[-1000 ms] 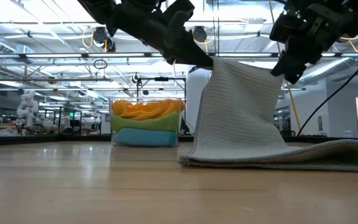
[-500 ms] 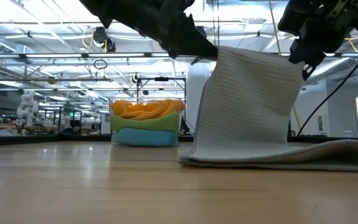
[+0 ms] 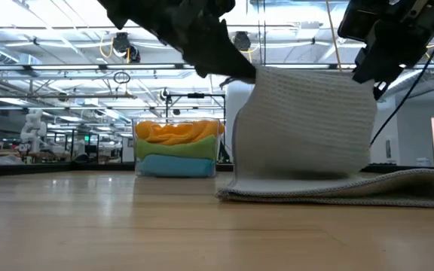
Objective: Fold microfiber towels
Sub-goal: Fold the gray towel
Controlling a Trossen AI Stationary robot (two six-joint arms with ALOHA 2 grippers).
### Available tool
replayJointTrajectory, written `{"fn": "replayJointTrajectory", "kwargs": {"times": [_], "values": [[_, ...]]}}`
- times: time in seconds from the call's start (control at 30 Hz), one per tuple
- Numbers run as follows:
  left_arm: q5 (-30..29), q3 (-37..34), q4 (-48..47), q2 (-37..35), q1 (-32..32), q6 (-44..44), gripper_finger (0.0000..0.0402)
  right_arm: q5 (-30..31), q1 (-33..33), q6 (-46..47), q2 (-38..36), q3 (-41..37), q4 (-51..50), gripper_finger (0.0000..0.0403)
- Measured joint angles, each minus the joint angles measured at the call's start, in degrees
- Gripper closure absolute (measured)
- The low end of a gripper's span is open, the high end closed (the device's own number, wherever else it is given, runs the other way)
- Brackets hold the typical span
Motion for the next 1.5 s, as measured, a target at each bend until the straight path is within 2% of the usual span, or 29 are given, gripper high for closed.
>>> {"fn": "replayJointTrajectory", "kwargs": {"times": [0.37, 0.6, 0.77, 0.93, 1.1, 1.33, 1.5], "values": [[-0.35, 0.04, -2.10, 0.72, -5.31, -2.92, 0.0389, 0.58, 7.18, 5.53, 9.10, 0.13, 6.35, 0.0399], [-2.31, 0.04, 0.64, 5.06, -6.84, -4.71, 0.0396, -2.10, 6.97, 4.95, 9.47, 0.07, 4.07, 0.0399], [-3.81, 0.12, 1.57, 5.35, -6.88, -4.87, 0.0385, -4.59, 5.56, 5.53, 6.51, 0.07, 2.23, 0.0399], [-3.89, 0.06, 2.03, 4.70, -6.88, -4.17, 0.0396, -4.45, 5.81, 5.78, 6.05, 0.07, 2.56, 0.0399], [-3.79, 0.02, 0.61, 4.77, -6.86, -4.96, 0.0383, -2.79, 7.25, 7.08, 8.34, 0.09, 3.55, 0.0399], [-2.40, 0.00, -1.37, 4.90, -7.37, -6.17, 0.0395, -3.19, 8.83, 7.00, 12.15, 0.07, 8.95, 0.0399], [-0.15, 0.00, -1.54, 7.07, -7.38, -8.48, 0.0374, -3.30, 8.85, 7.07, 14.94, 0.07, 9.26, 0.0399]]}}
